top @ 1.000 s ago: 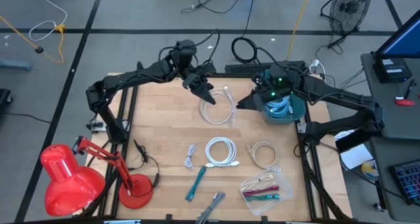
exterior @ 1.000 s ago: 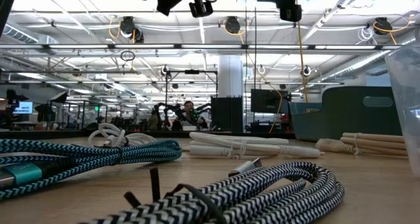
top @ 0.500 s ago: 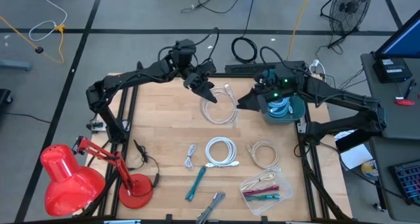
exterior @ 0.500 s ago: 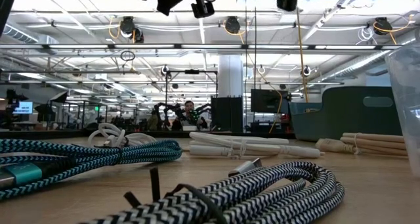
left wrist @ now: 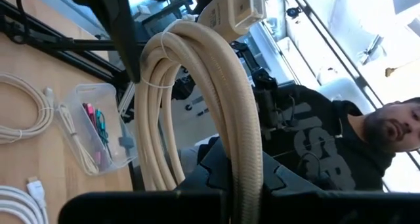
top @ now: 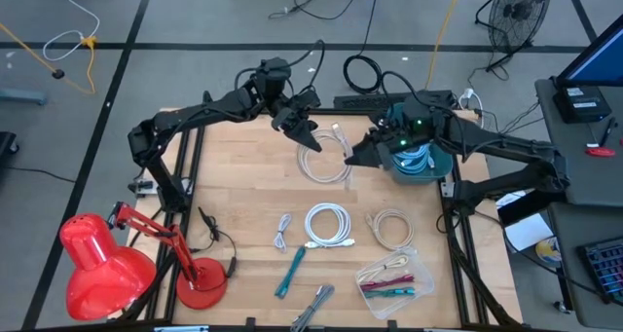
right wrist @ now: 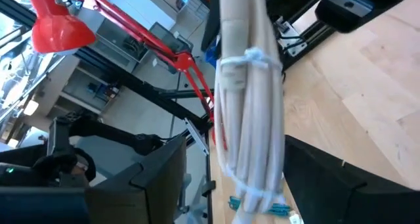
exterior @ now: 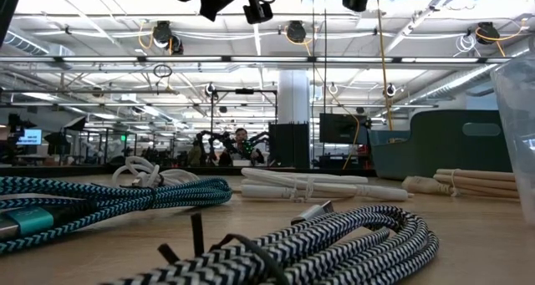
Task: Pick & Place USB Port
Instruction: Put the left light brown hdmi cable into the blue bin
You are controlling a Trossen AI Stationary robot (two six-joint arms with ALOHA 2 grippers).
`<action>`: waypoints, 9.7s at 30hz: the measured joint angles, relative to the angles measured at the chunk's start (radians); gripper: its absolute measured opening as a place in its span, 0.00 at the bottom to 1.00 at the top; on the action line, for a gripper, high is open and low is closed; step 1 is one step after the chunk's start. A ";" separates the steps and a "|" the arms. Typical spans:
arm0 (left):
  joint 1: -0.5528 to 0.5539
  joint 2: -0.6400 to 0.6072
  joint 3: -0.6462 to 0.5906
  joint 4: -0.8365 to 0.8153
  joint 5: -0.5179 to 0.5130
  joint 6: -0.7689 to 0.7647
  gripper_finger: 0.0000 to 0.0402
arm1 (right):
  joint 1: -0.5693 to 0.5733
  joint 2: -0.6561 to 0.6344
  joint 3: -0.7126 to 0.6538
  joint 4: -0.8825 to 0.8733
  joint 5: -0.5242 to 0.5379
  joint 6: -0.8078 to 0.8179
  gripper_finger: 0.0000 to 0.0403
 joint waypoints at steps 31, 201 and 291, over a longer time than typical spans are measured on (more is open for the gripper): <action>0.096 -0.037 0.001 0.184 -0.010 -0.114 0.37 | -0.029 -0.113 -0.001 0.001 0.080 0.101 0.08; -0.084 -0.066 0.000 0.095 -0.122 0.236 0.42 | -0.638 -0.365 -0.551 -0.888 0.314 0.094 0.66; -0.085 -0.066 0.000 -0.049 -0.960 0.069 0.42 | -0.622 -0.443 -0.550 -0.374 -0.094 -0.760 0.43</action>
